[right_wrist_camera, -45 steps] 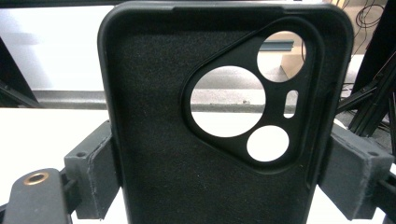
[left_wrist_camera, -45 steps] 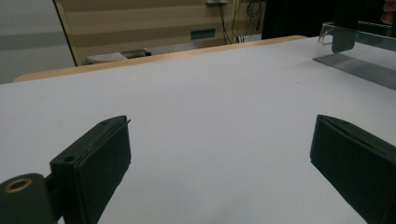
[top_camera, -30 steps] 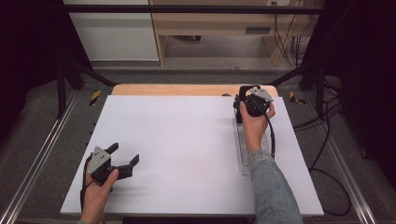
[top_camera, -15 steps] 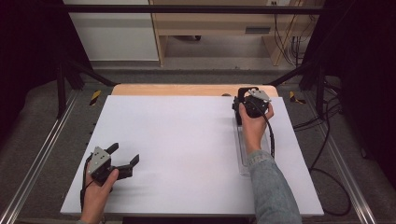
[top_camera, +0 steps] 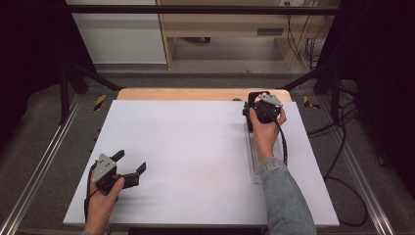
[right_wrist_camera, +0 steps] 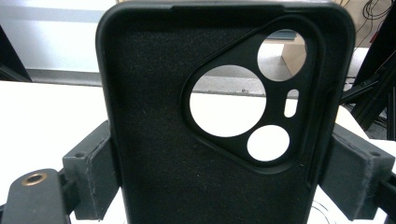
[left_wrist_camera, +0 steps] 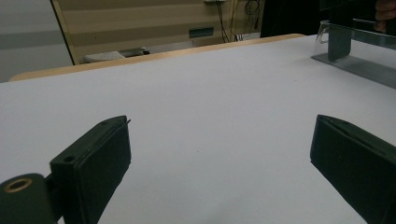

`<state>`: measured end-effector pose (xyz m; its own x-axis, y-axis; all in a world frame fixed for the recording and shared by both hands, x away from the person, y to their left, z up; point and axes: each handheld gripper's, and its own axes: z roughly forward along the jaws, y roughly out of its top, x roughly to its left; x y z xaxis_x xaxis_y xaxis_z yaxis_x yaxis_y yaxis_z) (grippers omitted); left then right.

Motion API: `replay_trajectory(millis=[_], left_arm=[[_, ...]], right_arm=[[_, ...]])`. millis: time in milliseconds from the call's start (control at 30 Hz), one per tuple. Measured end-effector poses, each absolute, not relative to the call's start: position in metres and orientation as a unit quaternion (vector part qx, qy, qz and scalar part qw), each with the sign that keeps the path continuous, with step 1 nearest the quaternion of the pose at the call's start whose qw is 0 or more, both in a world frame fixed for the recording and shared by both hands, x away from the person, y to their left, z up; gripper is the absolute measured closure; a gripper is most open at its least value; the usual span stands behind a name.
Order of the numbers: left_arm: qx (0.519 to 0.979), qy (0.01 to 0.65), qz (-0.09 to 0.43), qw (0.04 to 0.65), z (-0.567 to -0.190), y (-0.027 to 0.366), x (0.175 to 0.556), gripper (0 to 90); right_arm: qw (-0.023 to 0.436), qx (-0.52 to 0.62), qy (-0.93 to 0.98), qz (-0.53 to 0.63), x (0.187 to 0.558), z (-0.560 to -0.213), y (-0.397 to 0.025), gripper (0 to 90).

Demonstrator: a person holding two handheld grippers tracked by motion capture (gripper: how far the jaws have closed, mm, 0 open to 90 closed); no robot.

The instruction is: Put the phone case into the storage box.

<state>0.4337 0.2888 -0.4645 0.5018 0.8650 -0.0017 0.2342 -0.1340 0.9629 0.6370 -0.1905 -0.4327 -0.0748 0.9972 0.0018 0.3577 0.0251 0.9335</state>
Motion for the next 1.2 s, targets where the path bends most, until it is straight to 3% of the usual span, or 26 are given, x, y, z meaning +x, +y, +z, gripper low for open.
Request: replay_trajectory(millis=[1200], left_arm=[[0.696, 0.395, 0.299, 0.52, -0.4649, 0.2867, 0.4341, 5.2]], right_arm=[[0.375, 0.568, 0.598, 0.424, 0.6396, -0.4331, -0.1907, 11.9]])
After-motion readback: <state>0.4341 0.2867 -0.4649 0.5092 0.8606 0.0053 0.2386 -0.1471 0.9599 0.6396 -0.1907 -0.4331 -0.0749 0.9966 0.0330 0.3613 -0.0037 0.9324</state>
